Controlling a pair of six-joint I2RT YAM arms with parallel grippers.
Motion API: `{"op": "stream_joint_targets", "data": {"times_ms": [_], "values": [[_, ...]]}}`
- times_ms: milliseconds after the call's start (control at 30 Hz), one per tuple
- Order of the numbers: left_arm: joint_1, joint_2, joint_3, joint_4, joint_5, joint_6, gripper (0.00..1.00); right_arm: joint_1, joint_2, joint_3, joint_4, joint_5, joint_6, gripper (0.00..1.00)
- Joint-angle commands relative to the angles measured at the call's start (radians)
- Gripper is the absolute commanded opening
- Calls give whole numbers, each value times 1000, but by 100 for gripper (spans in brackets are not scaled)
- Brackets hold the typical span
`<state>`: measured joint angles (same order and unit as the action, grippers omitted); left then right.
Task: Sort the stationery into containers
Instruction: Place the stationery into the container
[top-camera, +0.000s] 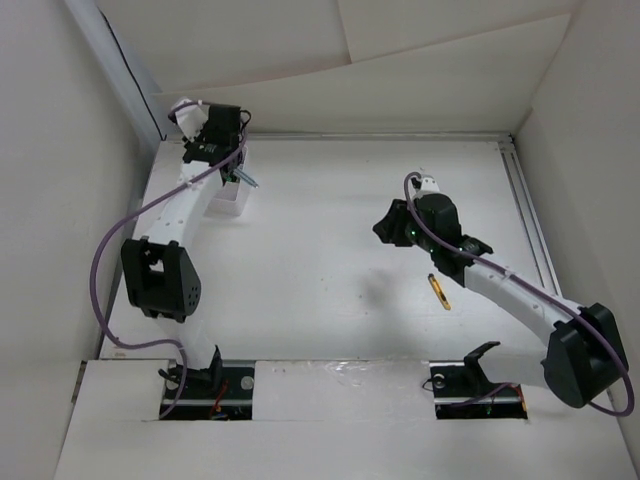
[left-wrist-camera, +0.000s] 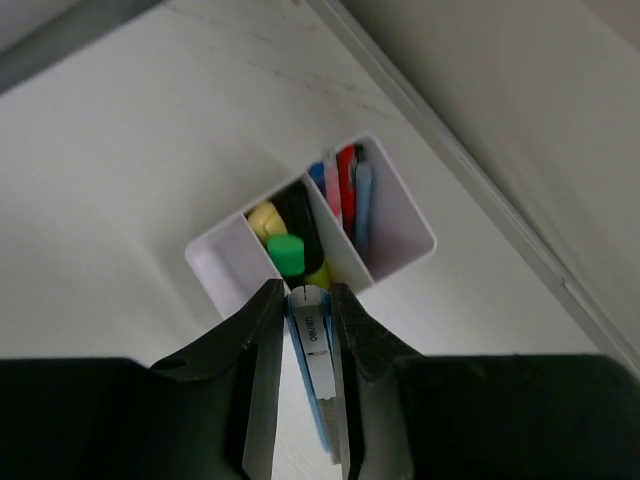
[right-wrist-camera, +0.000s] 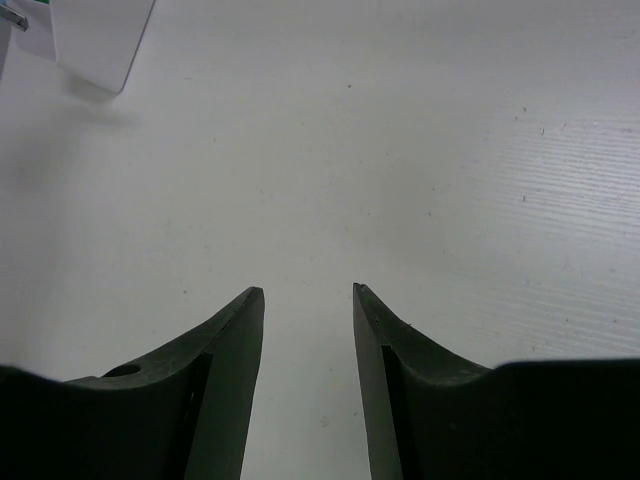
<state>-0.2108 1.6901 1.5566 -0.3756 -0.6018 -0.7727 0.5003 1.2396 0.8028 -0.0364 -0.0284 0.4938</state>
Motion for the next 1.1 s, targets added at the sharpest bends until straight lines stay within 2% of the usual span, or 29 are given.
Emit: {"op": "stream_joint_targets", "data": {"times_ms": [0, 67, 267, 400, 1067], "values": [[33, 68, 198, -202, -191, 24, 0, 11, -34, -2, 50, -4, 0, 47], [53, 79, 263, -217, -214, 53, 0, 20, -34, -2, 50, -4, 0, 47], [103, 78, 263, -161, -279, 159, 0, 29, -25, -2, 50, -13, 0, 47], [103, 69, 182, -93, -299, 203, 0, 29, -25, -2, 50, -13, 0, 47], [91, 198, 135, 75, -312, 202, 0, 38, -15, 7, 50, -15, 0, 47]]}}
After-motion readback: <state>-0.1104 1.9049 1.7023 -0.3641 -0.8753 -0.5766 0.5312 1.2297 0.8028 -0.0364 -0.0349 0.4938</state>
